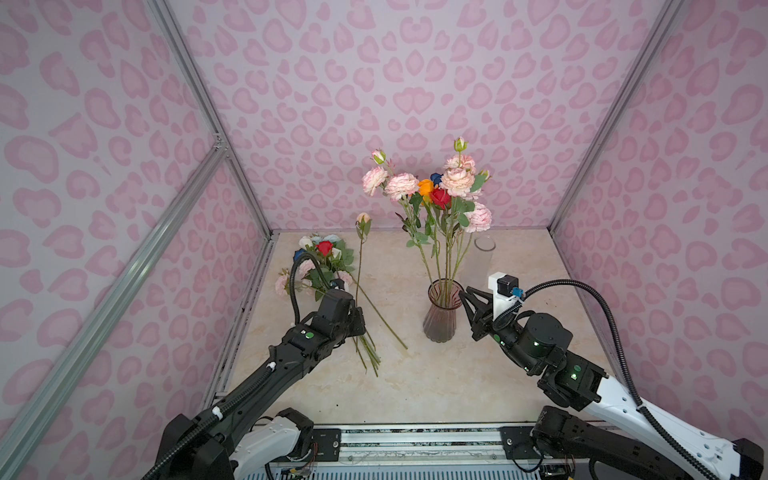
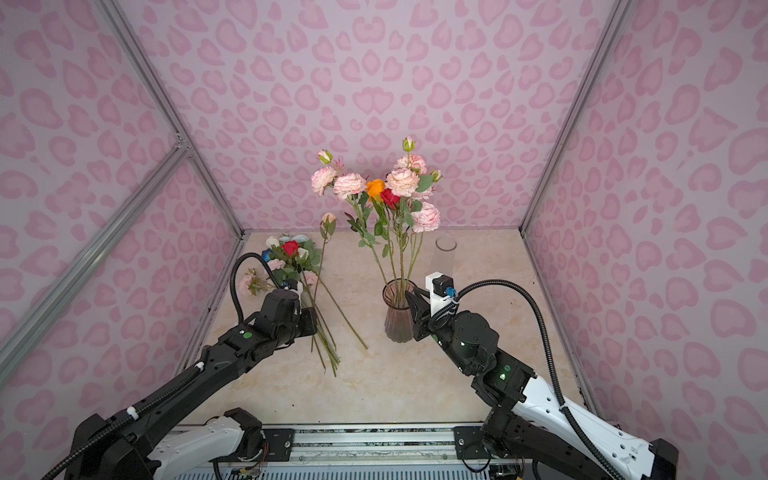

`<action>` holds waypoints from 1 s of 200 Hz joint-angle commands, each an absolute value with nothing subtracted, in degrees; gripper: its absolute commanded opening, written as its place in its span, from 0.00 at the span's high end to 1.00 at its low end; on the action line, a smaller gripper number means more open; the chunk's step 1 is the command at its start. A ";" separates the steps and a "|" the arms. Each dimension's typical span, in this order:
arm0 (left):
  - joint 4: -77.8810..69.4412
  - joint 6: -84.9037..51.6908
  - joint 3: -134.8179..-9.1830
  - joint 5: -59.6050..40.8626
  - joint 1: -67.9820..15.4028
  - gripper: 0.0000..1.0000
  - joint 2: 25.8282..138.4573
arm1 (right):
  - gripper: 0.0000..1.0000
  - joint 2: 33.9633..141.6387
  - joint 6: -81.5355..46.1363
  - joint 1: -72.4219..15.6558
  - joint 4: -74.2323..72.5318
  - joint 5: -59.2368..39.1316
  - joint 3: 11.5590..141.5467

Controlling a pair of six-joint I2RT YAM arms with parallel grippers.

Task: Arrange the flowers into the vase
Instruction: 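Lift the cream rose upright with the left gripper toward the right gripper, then grasp the cream rose stem with right gripper while left gripper releases it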

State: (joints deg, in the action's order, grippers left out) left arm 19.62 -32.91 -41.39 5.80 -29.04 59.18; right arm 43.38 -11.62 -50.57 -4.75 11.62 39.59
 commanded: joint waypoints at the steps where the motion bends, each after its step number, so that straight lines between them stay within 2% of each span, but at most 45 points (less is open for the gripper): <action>1: 16.64 -32.97 -42.09 7.65 -29.09 0.97 54.53 | 0.76 43.31 -11.66 -50.61 -5.04 11.52 40.86; 36: 11.84 -33.08 -39.98 11.32 -29.09 0.97 41.84 | 0.76 42.92 -11.43 -50.64 -3.45 10.67 43.51; 66: -0.85 -28.72 -34.37 6.09 -29.09 0.97 30.93 | 0.74 43.80 -10.06 -50.71 -2.68 7.06 46.92; 92: -12.66 -24.74 -30.28 -1.64 -29.26 0.97 25.33 | 0.62 46.26 -8.54 -50.84 -1.69 1.48 52.43; 134: -15.60 -18.93 -33.78 -12.40 -32.24 0.97 27.68 | 0.50 55.13 -8.65 -51.06 0.18 -8.50 64.90; 182: -15.86 -12.57 -36.50 -7.85 -44.38 0.97 33.22 | 0.46 64.26 -14.46 -51.06 -4.68 -17.78 76.03; 200: -16.51 -12.22 -36.30 -6.68 -46.52 0.97 34.40 | 0.46 66.52 -16.30 -51.06 -6.77 -19.30 78.13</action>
